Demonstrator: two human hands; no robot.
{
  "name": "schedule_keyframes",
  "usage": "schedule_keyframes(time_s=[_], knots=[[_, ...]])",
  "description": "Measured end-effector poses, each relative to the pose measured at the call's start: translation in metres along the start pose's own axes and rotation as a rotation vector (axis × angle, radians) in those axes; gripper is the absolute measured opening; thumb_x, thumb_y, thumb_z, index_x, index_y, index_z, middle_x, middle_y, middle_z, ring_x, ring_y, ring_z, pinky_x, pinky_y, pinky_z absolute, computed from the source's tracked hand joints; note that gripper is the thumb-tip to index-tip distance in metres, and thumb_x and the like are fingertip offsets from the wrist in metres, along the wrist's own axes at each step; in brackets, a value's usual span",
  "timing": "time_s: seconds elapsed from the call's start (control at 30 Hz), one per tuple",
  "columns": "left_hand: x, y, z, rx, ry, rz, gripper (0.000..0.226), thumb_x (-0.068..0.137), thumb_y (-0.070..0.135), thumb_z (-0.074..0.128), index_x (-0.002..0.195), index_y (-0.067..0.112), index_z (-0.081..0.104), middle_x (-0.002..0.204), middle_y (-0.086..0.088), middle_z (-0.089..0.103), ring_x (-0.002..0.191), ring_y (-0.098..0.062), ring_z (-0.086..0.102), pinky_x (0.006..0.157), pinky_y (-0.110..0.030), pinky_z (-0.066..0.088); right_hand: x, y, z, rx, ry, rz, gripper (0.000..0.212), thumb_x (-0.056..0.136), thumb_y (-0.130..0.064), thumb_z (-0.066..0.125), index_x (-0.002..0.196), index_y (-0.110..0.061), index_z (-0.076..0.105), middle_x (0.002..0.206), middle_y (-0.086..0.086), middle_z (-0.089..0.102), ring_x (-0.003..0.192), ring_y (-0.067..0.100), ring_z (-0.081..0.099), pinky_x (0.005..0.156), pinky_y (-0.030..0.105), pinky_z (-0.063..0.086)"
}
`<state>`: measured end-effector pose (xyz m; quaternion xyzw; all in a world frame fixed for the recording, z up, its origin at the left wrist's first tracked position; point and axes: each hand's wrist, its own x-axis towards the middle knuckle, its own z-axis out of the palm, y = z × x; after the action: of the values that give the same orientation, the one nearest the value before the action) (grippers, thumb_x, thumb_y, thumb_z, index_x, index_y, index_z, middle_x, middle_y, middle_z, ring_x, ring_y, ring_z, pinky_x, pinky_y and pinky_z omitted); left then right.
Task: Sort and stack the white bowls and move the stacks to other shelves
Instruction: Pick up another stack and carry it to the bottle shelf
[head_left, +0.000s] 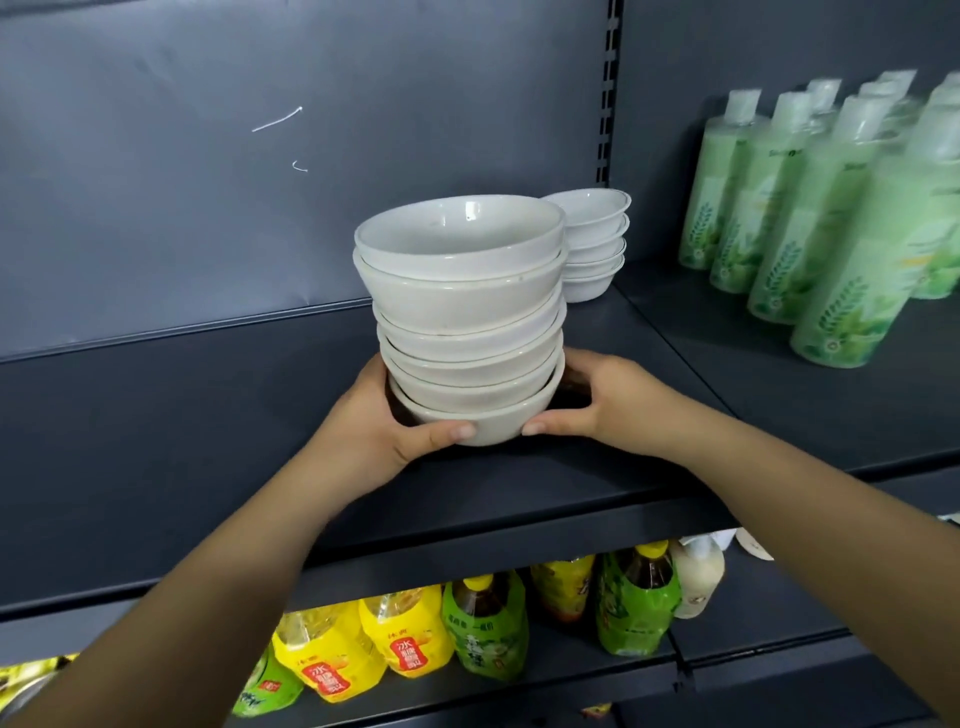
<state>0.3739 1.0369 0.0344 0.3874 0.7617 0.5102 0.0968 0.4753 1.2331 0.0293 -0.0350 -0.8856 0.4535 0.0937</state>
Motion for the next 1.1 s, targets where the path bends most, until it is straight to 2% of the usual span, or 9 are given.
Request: schedule_keyframes(time_s=[0.1, 0.2, 0.4, 0.53, 0.67, 0.77, 0.87, 0.93, 1.1], knots=[[0.020, -0.004, -0.002, 0.003, -0.019, -0.025, 0.056, 0.068, 0.011, 0.076, 0.104, 0.038, 0.042, 0.102, 0.029, 0.049, 0.081, 0.033, 0.046, 0.068, 0.008, 0.035, 0.020, 0.006, -0.005, -0.033, -0.006, 0.001, 0.065, 0.067, -0.032, 0.077, 0.126, -0.024, 0.050, 0.124, -0.012, 0.057, 0.116, 0.003, 0.051, 0.102, 0.020, 0.037], [0.042, -0.008, -0.004, -0.035, -0.018, -0.050, 0.056, 0.070, 0.003, 0.074, 0.097, 0.042, 0.043, 0.100, 0.029, 0.050, 0.079, 0.031, 0.049, 0.065, 0.007, 0.036, 0.043, 0.015, -0.008, -0.011, 0.026, 0.008, 0.061, 0.067, -0.030, 0.078, 0.123, -0.021, 0.054, 0.125, -0.007, 0.060, 0.116, 0.006, 0.054, 0.105, 0.028, 0.039], [0.085, -0.024, -0.006, -0.149, 0.019, -0.107, 0.077, 0.048, 0.026, 0.090, 0.114, 0.027, 0.049, 0.111, 0.017, 0.061, 0.095, 0.011, 0.059, 0.077, -0.006, 0.047, 0.082, 0.031, -0.015, 0.020, 0.068, 0.002, 0.051, 0.075, -0.027, 0.073, 0.122, -0.019, 0.056, 0.128, -0.003, 0.058, 0.120, 0.008, 0.051, 0.106, 0.029, 0.037], [0.105, -0.037, -0.005, -0.163, 0.095, -0.164, 0.090, 0.040, 0.034, 0.090, 0.119, 0.019, 0.049, 0.113, 0.012, 0.061, 0.108, -0.005, 0.056, 0.086, -0.019, 0.046, 0.102, 0.037, -0.016, 0.038, 0.084, -0.001, 0.051, 0.079, -0.022, 0.070, 0.126, -0.014, 0.052, 0.132, 0.000, 0.055, 0.123, 0.010, 0.049, 0.104, 0.022, 0.035], [0.117, -0.048, -0.005, -0.152, 0.185, -0.179, 0.108, 0.036, 0.051, 0.080, 0.132, 0.016, 0.042, 0.125, 0.007, 0.056, 0.116, -0.009, 0.051, 0.098, -0.028, 0.042, 0.119, 0.043, -0.015, -0.011, 0.060, 0.001, 0.055, 0.082, -0.030, 0.065, 0.132, -0.018, 0.046, 0.136, -0.002, 0.051, 0.127, 0.009, 0.045, 0.106, 0.023, 0.033], [0.124, -0.051, -0.002, -0.168, 0.215, -0.169, 0.104, 0.041, 0.048, 0.081, 0.132, 0.017, 0.041, 0.122, 0.010, 0.056, 0.113, -0.003, 0.052, 0.094, -0.023, 0.043, 0.129, 0.051, -0.014, -0.104, 0.038, 0.027, 0.053, 0.087, -0.041, 0.055, 0.134, -0.021, 0.044, 0.136, -0.001, 0.052, 0.126, 0.013, 0.046, 0.107, 0.034, 0.035], [0.129, -0.055, 0.005, -0.174, 0.262, -0.130, 0.074, 0.064, 0.022, 0.083, 0.126, 0.017, 0.043, 0.109, 0.020, 0.056, 0.095, 0.016, 0.054, 0.077, -0.003, 0.043, 0.133, 0.054, -0.015, -0.166, 0.018, 0.034, 0.056, 0.090, -0.045, 0.048, 0.139, -0.022, 0.035, 0.140, -0.001, 0.048, 0.128, 0.016, 0.043, 0.107, 0.033, 0.034], [0.132, -0.056, 0.007, -0.155, 0.292, -0.109, 0.062, 0.070, 0.012, 0.077, 0.120, 0.022, 0.042, 0.104, 0.023, 0.053, 0.084, 0.025, 0.052, 0.069, 0.003, 0.041, 0.136, 0.054, -0.015, -0.207, 0.007, 0.039, 0.061, 0.089, -0.048, 0.046, 0.142, -0.023, 0.029, 0.144, -0.001, 0.043, 0.131, 0.017, 0.039, 0.108, 0.033, 0.033], [0.141, -0.061, 0.011, -0.153, 0.331, -0.106, 0.068, 0.068, 0.019, 0.079, 0.124, 0.021, 0.041, 0.104, 0.023, 0.053, 0.090, 0.017, 0.049, 0.069, 0.002, 0.040, 0.144, 0.053, -0.016, -0.275, 0.012, 0.050, 0.061, 0.090, -0.049, 0.043, 0.142, -0.021, 0.028, 0.141, 0.002, 0.046, 0.127, 0.021, 0.043, 0.104, 0.036, 0.036]])
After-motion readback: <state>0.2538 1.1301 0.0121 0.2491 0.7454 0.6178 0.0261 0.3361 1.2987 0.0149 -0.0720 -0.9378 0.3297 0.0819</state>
